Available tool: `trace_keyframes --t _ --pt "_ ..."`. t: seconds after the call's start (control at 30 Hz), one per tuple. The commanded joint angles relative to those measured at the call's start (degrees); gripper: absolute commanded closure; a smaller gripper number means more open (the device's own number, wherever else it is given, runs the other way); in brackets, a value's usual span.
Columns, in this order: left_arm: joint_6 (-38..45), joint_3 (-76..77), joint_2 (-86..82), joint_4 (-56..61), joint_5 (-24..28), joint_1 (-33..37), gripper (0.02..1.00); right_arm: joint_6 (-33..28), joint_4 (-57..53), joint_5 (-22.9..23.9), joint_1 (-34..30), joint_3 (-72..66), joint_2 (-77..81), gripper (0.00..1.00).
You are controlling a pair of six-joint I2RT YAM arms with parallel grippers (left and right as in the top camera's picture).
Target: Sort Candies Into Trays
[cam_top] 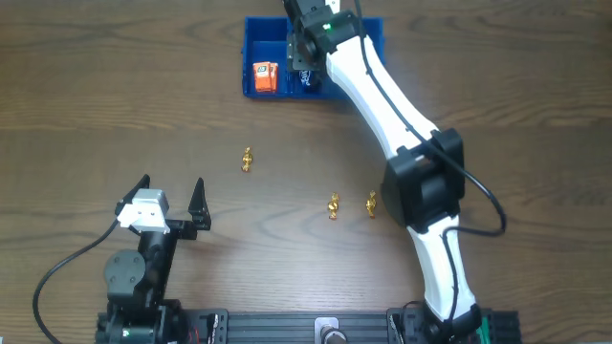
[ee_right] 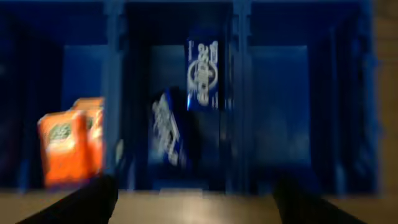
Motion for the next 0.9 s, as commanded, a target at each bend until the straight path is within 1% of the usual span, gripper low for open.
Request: trace_keyframes --t 0.03,0.07,0.17,0.23,0.4,0.5,0.53,0.7,0.9 --pt "0.2 -1.1 -0.4 -1.9 1.0 0.2 0.02 2.0 -6.5 -1.9 7.3 1.9 -12.5 0.165" --pt "0.2 -1.1 -0.4 -1.9 1.0 0.2 0.02 2.9 -8.3 -2.0 8.9 1.9 -12.8 0.161" --pt "0.2 -1.1 -0.4 -1.9 1.0 0.2 0.02 8.7 -14.3 -2.8 15.3 0.7 -11.5 0.152" --pt "0.2 -1.1 -0.4 -1.9 1.0 0.2 0.023 12.3 -14.8 -3.6 18.4 -1.0 -9.0 0.152" --pt "0.2 -1.1 -0.4 -1.9 1.0 0.2 0.02 18.4 -13.1 -4.3 22.8 -2.3 0.2 0.159" --pt "0.2 -1.1 -0.4 -1.9 1.0 0.2 0.02 18.4 -11.0 -7.3 23.2 -2.3 5.0 0.161" --pt "0.2 -1.1 -0.4 -1.9 1.0 0.2 0.02 18.7 -10.2 -7.6 23.2 -2.3 6.6 0.169" --pt "0.2 -1.1 -0.4 -1.9 1.0 0.2 0.02 20.3 -7.5 -7.6 21.8 -2.3 10.5 0.191" --pt "0.2 -1.1 -0.4 -1.9 1.0 0.2 0.02 20.3 -6.7 -7.6 20.8 -2.3 12.8 0.218"
